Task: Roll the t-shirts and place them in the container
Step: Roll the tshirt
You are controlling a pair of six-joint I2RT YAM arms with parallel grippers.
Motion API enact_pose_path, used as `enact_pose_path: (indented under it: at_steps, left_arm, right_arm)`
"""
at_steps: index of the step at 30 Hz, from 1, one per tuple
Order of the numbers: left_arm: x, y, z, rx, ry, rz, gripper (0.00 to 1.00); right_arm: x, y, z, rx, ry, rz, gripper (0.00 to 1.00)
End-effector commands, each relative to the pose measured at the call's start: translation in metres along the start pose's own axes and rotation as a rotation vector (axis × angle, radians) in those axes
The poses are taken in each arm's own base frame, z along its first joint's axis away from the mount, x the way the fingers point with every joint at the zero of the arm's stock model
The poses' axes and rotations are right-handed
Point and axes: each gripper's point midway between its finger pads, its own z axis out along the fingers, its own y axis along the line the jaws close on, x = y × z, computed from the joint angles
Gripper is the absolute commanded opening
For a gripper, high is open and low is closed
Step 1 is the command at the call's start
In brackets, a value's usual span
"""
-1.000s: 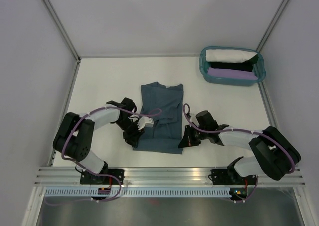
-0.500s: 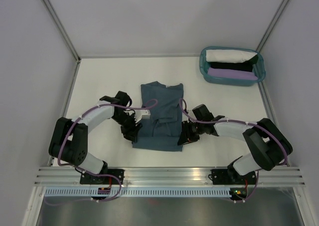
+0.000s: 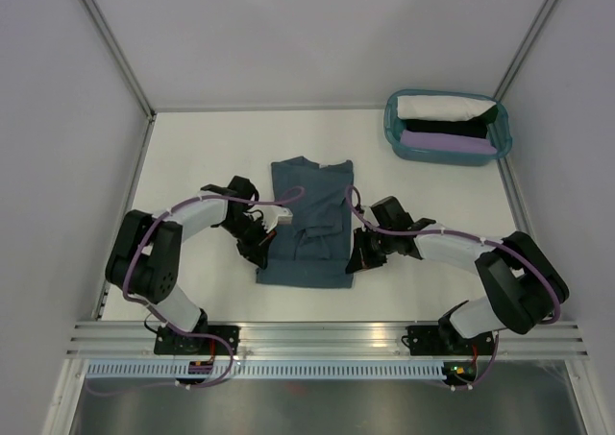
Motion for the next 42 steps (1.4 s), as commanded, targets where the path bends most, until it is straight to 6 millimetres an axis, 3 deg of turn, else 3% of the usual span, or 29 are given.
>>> enact_pose_path:
  at_steps: [1,4,7,9,10,13,16,17,19,20,22,24,26,32,40,42]
  left_arm:
    - [-0.01,0.027,0.003,-0.095,-0.01,-0.039,0.04]
    - [-0.009,0.029,0.005,-0.094,-0.001,-0.05,0.04]
    - [-0.006,0.031,0.005,-0.103,0.012,-0.048,0.05]
    - [-0.007,0.03,0.005,-0.103,0.007,-0.043,0.05]
    - [-0.006,0.029,0.005,-0.1,0.009,-0.044,0.07]
    - [-0.006,0.028,0.003,-0.103,0.001,-0.031,0.15]
    - [-0.005,0.028,0.004,-0.106,0.004,-0.031,0.18]
    - [-0.005,0.028,0.004,-0.109,0.003,-0.031,0.18]
    - [-0.005,0.028,0.004,-0.111,0.002,-0.037,0.19]
    - [-0.005,0.028,0.004,-0.111,0.002,-0.038,0.2]
    - [-0.004,0.029,0.003,-0.123,0.007,-0.045,0.2]
    - [-0.004,0.03,0.001,-0.134,0.008,-0.038,0.21]
    - [-0.002,0.031,0.0,-0.143,0.014,-0.035,0.21]
    - [-0.001,0.034,0.001,-0.147,0.024,-0.04,0.22]
    - [-0.002,0.034,0.001,-0.148,0.022,-0.031,0.22]
    - [-0.004,0.034,-0.001,-0.154,0.015,-0.027,0.23]
  right_arm:
    - [-0.016,0.0,0.002,0.006,-0.057,-0.015,0.06]
    - [-0.02,-0.007,0.002,0.042,-0.073,-0.032,0.08]
    - [-0.037,-0.007,-0.012,0.094,-0.131,-0.089,0.28]
    - [-0.049,-0.011,-0.026,0.158,-0.187,-0.15,0.35]
    - [-0.062,-0.001,-0.043,0.158,-0.26,-0.209,0.41]
    - [-0.084,0.017,-0.078,0.239,-0.435,-0.47,0.43]
    - [-0.077,0.043,-0.084,0.241,-0.536,-0.788,0.47]
    - [-0.067,0.057,-0.079,0.218,-0.532,-0.888,0.49]
    - [-0.061,0.054,-0.078,0.291,-0.508,-1.04,0.52]
    - [-0.046,0.056,-0.07,0.297,-0.444,-1.12,0.52]
    - [-0.038,0.042,-0.062,0.412,-0.361,-1.246,0.54]
    - [-0.018,0.047,-0.048,0.444,-0.297,-1.368,0.56]
    - [-0.003,0.035,-0.028,0.552,-0.193,-1.467,0.58]
    - [0.007,0.042,-0.006,0.58,-0.167,-1.55,0.6]
    - [0.015,0.017,0.005,0.637,-0.109,-1.528,0.6]
    - [0.02,0.008,0.009,0.644,-0.077,-1.519,0.53]
